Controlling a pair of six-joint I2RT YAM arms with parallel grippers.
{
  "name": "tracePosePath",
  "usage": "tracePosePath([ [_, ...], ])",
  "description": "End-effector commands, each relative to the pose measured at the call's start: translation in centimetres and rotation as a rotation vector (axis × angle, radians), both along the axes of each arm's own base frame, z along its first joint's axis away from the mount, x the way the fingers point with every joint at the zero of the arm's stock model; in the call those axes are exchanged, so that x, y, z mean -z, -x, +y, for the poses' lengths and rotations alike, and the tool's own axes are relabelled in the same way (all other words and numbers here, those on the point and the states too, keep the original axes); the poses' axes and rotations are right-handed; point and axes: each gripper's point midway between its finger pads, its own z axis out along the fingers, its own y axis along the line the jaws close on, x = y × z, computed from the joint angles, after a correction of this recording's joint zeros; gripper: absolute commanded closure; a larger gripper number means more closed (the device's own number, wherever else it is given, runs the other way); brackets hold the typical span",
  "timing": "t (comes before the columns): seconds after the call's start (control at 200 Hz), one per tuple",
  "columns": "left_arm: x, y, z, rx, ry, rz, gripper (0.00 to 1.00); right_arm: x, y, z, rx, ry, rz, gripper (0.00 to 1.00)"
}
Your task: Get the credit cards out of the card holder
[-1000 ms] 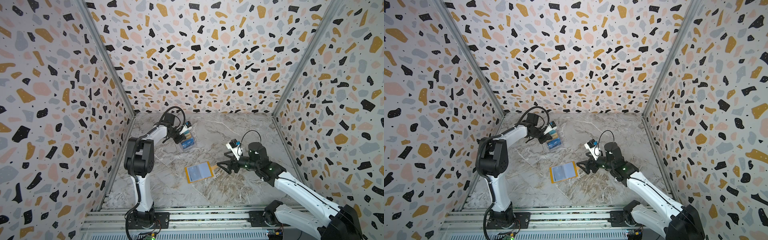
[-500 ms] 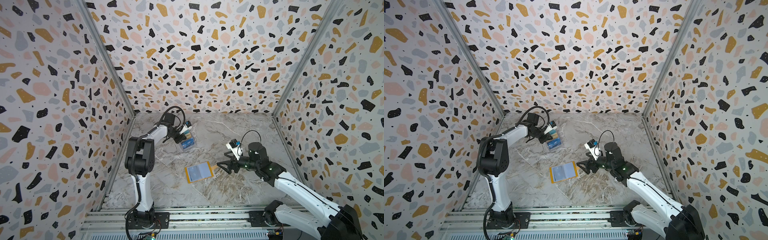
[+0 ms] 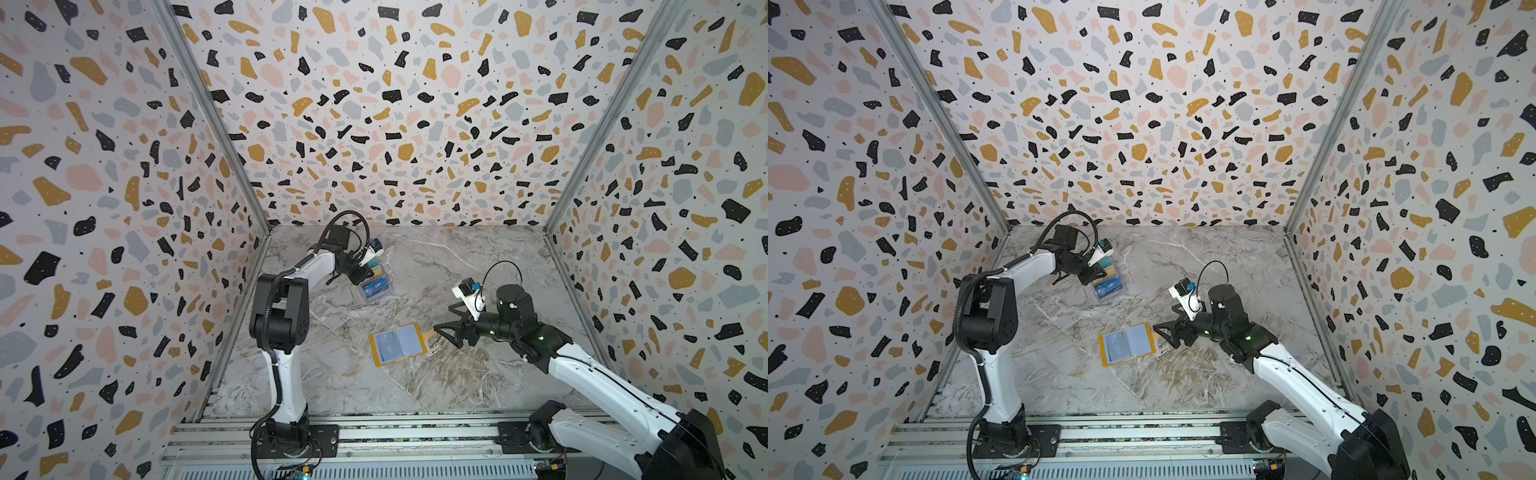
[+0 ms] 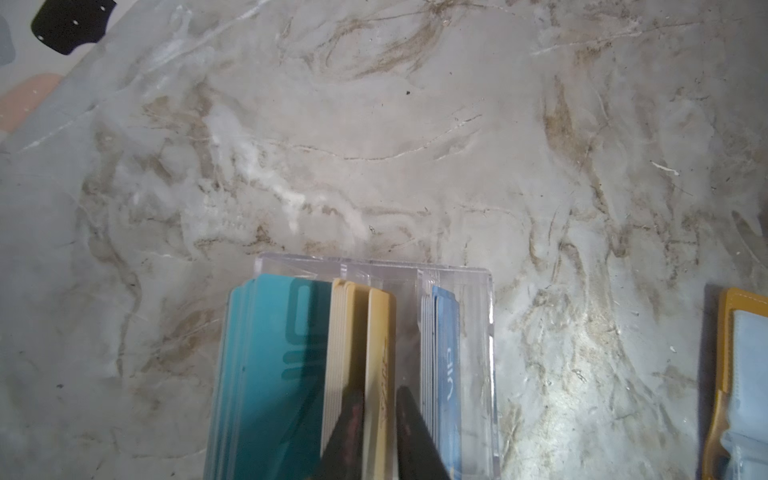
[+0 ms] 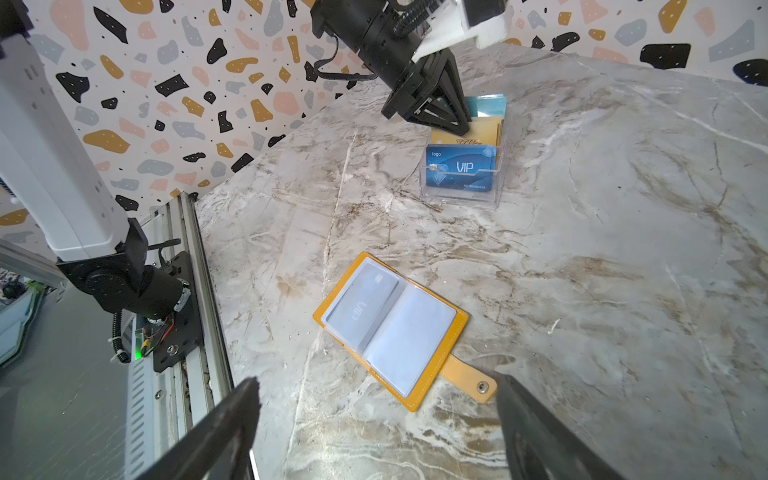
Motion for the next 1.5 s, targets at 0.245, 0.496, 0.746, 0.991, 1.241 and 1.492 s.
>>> tracePosePath([
  [0.245, -3.9, -0.3, 0.7, -0.048, 0.002, -0.12, 0.79, -0.5, -0.3, -0.1, 0.015, -0.006, -0.012, 0.1],
  [0.496, -6.8, 0.8, 1.2, -0.087, -0.012, -0.2, 0.72, -0.5, -0.3, -0.2, 0.019, -0.003, -0.01, 0.11],
  [0.746, -7.4, 2.8, 2.5, -0.223, -0.007, -0.164, 0.68, -0.2, -1.0, -0.4, 0.042, 0.025, -0.006, 0.1],
  [0.991, -9.4, 6.6, 2.6, -0.356, 0.149, -0.177, 0.67, 0.9, -1.3, -0.1, 0.04, 0.048, 0.04, 0.1],
  [1.241, -9.4, 11.0, 2.3, -0.461, 0.327, -0.07, 0.66, 1.5, -1.7, 0.2, 0.057, 0.053, 0.086, 0.1],
  [1.492, -7.4, 15.1, 1.8, -0.554, 0.486, 0.067, 0.66, 2.7, -2.0, 1.3, 0.08, 0.109, 0.095, 0.1],
])
